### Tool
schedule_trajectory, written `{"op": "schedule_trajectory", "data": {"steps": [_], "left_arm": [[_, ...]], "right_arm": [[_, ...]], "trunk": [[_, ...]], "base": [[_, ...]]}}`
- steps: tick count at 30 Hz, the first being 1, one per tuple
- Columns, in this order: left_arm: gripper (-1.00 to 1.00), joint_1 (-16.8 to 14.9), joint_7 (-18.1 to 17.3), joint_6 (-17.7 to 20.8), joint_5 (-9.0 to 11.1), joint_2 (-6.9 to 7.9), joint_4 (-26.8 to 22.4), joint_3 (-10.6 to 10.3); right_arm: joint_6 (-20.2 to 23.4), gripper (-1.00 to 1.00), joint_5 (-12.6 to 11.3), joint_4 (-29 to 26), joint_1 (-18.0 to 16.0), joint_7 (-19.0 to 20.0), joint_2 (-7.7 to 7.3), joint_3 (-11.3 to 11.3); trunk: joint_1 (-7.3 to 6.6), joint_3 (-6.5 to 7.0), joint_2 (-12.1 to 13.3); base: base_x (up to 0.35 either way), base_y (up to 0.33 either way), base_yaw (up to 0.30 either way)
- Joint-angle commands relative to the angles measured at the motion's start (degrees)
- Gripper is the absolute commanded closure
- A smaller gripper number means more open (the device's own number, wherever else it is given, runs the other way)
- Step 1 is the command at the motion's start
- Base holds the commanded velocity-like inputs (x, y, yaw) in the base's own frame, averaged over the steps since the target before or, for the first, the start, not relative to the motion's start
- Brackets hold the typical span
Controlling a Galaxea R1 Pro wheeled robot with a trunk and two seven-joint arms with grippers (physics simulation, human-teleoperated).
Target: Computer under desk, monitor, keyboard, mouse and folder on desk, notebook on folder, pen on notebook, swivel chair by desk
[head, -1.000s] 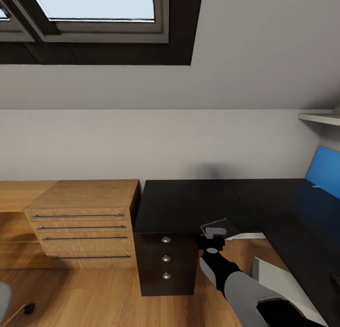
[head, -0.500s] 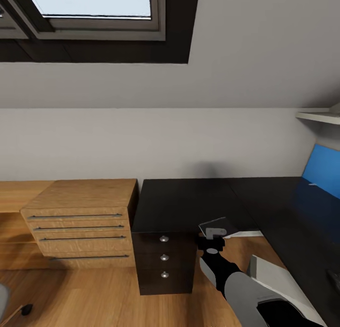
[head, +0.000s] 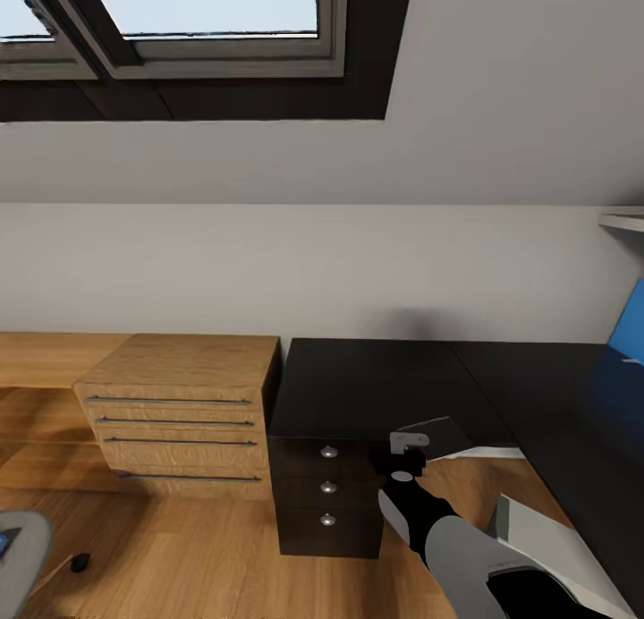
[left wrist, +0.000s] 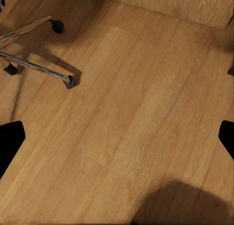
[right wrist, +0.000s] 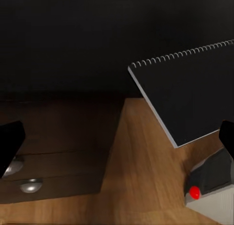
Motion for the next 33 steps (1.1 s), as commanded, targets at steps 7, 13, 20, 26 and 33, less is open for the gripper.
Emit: {"op": "schedule_trajectory", "data": {"steps": [7,13,20,26,33], "left_arm": [[-1.00,-0.02,0.28,-0.37,0.59,0.03,0.21,-0.36],[-1.00,-0.02,0.25,-0.38,0.59,0.00,0.23,-0.36],[-1.00,-0.02,0.26,-0.38,0.59,-0.01,0.30,-0.36],[-1.00,-0.02,0.21,-0.42,0.48,-0.08,0.32,-0.58],[-1.00,-0.02,0.21,-0.46,0.49,-0.09,0.33,-0.69]], "right_arm": [[-0.02,-1.00,0.20,0.10,0.26,-0.18,0.00,0.44],[-0.02,-1.00,0.27,0.75,0.30,-0.13,0.00,0.49],[-0.02,-1.00,0.52,1.65,0.30,-0.12,0.00,0.53],[-0.06,-1.00,0.59,2.49,0.31,-0.04,0.00,0.71],[-1.38,-1.00,0.63,3.00,0.36,-0.10,0.00,0.94]], "trunk": [[0.01,-0.06,-0.05],[0.01,-0.06,-0.05],[0.01,-0.06,-0.05],[0.01,-0.06,-0.05],[0.01,-0.06,-0.05]], "base": [[0.000,0.000,0.270],[0.000,0.000,0.274],[0.000,0.000,0.274],[0.000,0.000,0.275],[0.000,0.000,0.275]]}}
